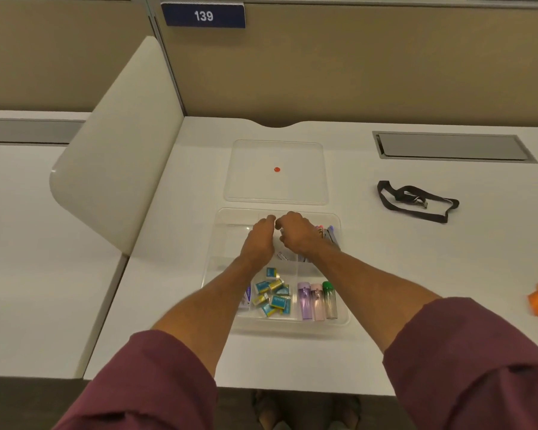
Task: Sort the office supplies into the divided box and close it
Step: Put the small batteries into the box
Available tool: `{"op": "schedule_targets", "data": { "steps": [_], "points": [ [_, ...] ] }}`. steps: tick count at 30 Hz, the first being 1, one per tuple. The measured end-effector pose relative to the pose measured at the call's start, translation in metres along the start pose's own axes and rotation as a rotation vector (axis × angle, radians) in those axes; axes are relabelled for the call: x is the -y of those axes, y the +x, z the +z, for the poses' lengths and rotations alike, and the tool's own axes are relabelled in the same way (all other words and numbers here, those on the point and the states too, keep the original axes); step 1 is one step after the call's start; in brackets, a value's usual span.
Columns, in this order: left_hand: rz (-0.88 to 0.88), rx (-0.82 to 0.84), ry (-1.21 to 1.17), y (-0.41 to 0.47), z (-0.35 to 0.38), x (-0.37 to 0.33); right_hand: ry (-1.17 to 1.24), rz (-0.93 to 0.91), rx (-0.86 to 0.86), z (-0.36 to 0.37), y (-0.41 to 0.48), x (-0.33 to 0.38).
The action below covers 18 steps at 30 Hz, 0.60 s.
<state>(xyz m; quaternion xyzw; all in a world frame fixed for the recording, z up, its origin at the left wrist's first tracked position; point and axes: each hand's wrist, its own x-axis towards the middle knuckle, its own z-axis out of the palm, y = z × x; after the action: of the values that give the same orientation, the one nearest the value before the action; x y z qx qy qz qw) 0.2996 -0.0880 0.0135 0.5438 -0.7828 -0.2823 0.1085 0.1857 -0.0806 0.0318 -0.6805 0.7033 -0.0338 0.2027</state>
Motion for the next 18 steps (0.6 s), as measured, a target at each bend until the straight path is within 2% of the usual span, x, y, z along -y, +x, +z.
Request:
{"op": "schedule_targets", "data": {
  "steps": [9, 18],
  "points": [
    [0.076, -0.003, 0.062, 0.011, -0.006, -0.022, 0.039, 0.053, -0.145, -0.021, -0.017, -0.020],
    [0.290, 0.045, 0.147, 0.034, 0.020, -0.098, 0.033, 0.206, -0.229, -0.053, -0.059, -0.104]
  ]
}}
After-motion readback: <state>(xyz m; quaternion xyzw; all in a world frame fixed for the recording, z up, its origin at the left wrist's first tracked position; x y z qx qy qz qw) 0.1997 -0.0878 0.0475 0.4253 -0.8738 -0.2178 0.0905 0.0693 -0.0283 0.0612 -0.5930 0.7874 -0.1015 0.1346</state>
